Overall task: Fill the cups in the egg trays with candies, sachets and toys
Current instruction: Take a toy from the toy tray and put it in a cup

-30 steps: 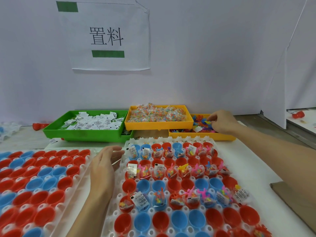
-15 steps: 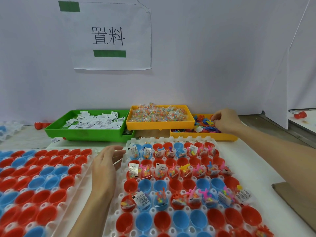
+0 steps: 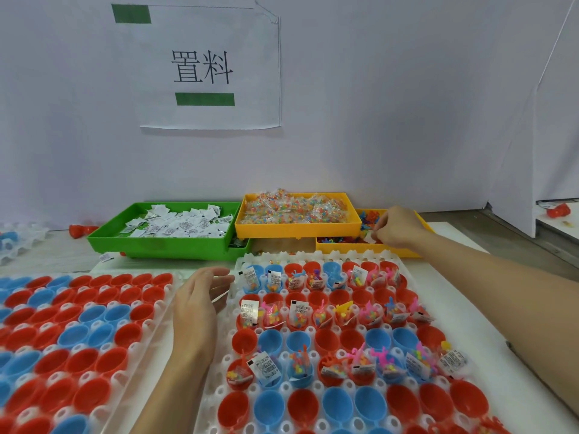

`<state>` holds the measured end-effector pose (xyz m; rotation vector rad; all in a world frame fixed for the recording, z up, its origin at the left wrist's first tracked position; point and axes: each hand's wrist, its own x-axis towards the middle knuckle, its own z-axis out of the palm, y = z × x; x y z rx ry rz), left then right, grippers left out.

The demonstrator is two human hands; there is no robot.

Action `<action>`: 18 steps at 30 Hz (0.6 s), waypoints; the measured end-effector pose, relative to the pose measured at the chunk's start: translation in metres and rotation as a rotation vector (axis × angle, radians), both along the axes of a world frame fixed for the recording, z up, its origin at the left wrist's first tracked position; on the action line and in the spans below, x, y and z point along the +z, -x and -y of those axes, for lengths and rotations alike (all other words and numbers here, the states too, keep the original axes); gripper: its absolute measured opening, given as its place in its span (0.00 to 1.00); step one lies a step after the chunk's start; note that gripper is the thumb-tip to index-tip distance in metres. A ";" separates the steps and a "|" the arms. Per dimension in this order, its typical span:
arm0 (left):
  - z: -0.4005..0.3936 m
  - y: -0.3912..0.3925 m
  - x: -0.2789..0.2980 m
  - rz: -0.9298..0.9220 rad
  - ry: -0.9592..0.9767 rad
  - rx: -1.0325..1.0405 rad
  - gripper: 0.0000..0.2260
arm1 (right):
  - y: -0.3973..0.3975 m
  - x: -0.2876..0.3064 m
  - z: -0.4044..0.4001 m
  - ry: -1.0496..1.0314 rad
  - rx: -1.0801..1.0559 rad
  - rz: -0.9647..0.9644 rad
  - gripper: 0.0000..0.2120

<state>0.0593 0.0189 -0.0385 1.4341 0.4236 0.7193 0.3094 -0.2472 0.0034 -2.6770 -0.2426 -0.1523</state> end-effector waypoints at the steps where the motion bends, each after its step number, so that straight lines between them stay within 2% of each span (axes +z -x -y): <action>1: 0.000 0.000 0.000 -0.001 0.000 0.001 0.14 | -0.001 0.001 0.001 -0.031 -0.004 0.014 0.05; 6: 0.000 -0.001 0.000 -0.006 -0.008 0.002 0.14 | -0.009 0.011 0.024 -0.167 -0.100 0.205 0.02; 8: 0.000 -0.001 -0.001 -0.006 -0.013 0.003 0.14 | -0.009 0.012 0.035 -0.175 -0.119 0.246 0.05; 10: 0.000 -0.002 -0.001 -0.006 -0.012 0.004 0.14 | -0.006 0.011 0.042 -0.112 -0.107 0.289 0.10; 13: 0.000 -0.002 0.000 -0.002 -0.011 0.004 0.14 | -0.001 0.010 0.046 -0.017 -0.074 0.341 0.10; 18: 0.000 -0.001 0.000 -0.001 -0.014 0.004 0.15 | 0.005 0.008 0.043 0.118 0.034 0.255 0.13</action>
